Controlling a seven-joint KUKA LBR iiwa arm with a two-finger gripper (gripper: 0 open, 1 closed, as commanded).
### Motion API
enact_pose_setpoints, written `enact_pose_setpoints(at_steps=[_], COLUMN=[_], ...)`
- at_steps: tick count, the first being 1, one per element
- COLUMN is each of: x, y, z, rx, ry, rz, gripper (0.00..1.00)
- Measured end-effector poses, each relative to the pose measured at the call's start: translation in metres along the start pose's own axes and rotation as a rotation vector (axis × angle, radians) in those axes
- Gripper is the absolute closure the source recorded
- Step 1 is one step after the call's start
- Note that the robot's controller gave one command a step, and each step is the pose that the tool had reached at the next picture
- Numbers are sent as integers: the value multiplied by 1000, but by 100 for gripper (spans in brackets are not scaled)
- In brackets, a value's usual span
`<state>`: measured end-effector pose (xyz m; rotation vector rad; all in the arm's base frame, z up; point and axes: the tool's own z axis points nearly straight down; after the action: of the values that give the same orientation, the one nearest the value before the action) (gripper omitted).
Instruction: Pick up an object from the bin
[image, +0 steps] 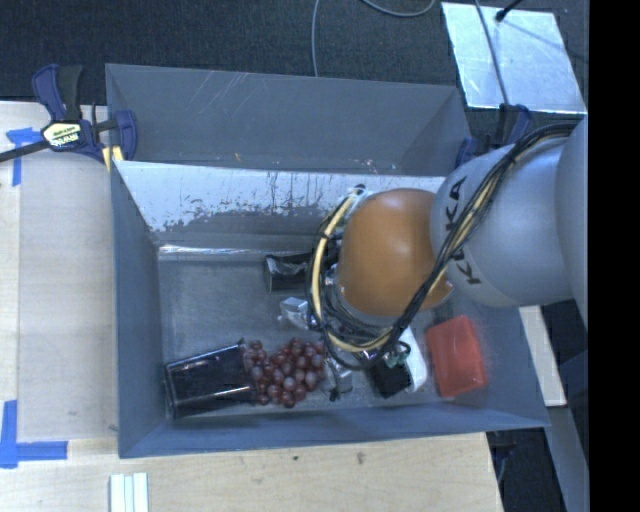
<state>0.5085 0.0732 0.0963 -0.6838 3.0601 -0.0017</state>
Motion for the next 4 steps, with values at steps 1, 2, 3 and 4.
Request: enact_pose_setpoints(at_steps=[1,2,3,4], x=[-4,-2,-7,-7], y=[-3,7,-2,-2], z=[25,2,22,22], rx=[-2,0,-3,-3], ry=[1,-2,-5,-5], rz=[-195,-78,-194,-193], gripper=[0,0,100,100])
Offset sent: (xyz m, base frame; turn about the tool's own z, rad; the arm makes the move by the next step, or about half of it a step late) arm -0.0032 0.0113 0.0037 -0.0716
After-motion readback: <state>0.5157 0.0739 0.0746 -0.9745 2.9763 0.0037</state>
